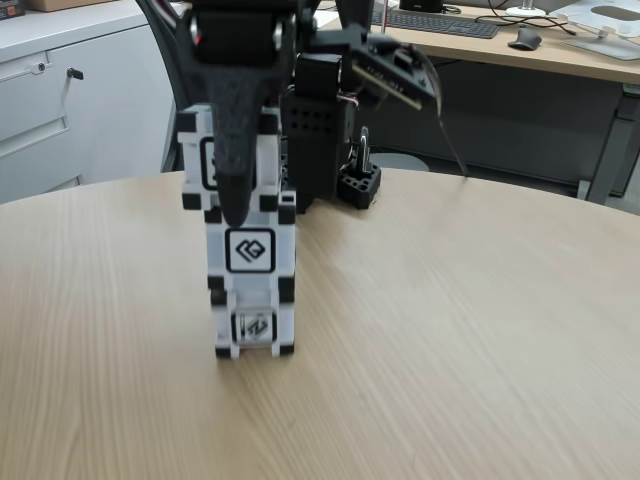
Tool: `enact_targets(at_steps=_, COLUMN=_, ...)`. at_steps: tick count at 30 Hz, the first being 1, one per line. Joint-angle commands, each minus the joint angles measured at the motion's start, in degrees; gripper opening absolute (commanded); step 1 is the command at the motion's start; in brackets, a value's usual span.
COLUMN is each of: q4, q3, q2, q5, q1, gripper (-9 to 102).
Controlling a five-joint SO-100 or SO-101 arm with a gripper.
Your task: Stack cubes from left to right.
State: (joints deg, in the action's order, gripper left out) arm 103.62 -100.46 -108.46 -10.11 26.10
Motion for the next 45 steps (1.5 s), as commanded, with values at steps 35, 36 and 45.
enact_targets(at_steps=35, q4=0.8, q3=1.1, q2=-13.4, q5=-2.6, q1=0.0, gripper=40)
enact_targets(at_steps=36, q4=0.8, q3=1.1, q2=-15.7, q5=-2.9, q1=0.0, gripper=37)
enact_targets(at_steps=45, q4=-0.1, q3=1.0, q2=-36.4, q5=-2.7, q1=-0.1, gripper=0)
